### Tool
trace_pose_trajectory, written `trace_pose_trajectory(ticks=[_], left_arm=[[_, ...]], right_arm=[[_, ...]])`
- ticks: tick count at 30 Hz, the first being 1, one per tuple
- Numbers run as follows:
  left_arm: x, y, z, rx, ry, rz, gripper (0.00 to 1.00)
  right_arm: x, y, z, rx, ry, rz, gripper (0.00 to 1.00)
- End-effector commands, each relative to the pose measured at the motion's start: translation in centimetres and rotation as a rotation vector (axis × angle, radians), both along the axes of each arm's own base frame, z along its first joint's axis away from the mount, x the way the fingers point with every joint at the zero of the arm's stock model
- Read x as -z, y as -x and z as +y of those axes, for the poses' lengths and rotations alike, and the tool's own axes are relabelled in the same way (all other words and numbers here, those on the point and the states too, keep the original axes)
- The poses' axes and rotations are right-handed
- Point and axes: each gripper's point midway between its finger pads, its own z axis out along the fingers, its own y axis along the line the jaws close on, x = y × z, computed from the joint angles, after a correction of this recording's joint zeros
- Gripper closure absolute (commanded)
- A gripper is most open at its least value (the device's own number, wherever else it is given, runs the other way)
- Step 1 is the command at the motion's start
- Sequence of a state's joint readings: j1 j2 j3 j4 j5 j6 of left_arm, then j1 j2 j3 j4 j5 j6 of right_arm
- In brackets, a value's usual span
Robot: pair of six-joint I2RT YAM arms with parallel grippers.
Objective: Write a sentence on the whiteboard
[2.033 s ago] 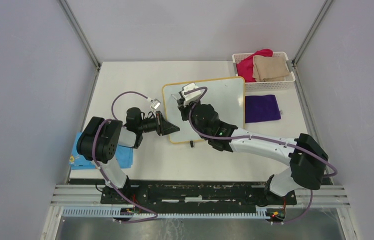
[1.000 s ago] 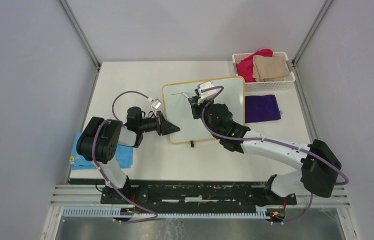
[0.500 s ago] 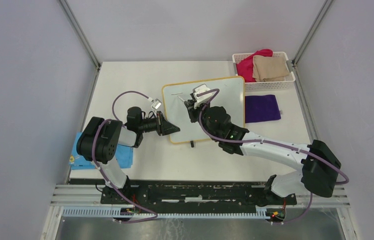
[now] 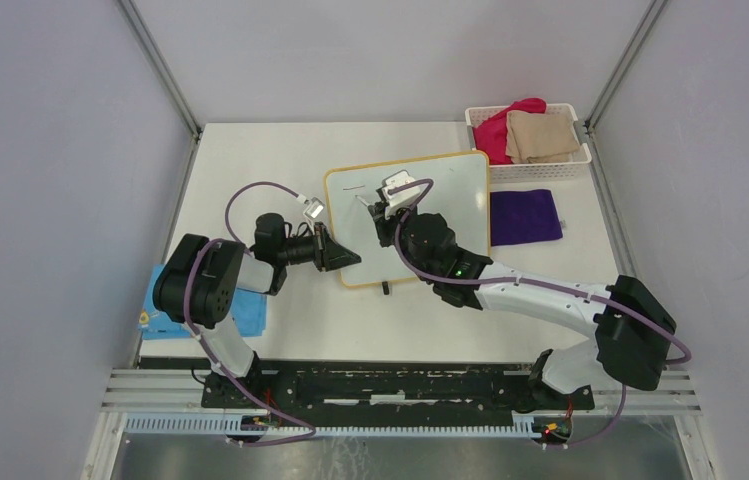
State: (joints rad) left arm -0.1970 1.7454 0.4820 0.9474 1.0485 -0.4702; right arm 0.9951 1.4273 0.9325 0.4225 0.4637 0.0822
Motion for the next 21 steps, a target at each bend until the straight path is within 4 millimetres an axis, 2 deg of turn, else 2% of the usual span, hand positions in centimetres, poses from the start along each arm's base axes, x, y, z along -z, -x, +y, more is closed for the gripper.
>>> trace_pose_trajectory(ticks=[1,13,21], left_arm=[[1.0,-1.0,0.4,-0.051,-0.051,-0.013,0.98],[1.0,-1.0,0.4,-0.051,-0.052,-0.011,0.98],[1.1,-0.9,0.3,-0.046,-0.053,-0.008,0.98]], right_arm=[[-0.9,-0.3,-0.5,0.023,-0.023,-0.011,1.0],[1.9,1.2,-1.4,-0.013,-0.006,0.041,1.0],[2.2,1.9,-1.2,-0.049,-0.005,0.06,1.0]])
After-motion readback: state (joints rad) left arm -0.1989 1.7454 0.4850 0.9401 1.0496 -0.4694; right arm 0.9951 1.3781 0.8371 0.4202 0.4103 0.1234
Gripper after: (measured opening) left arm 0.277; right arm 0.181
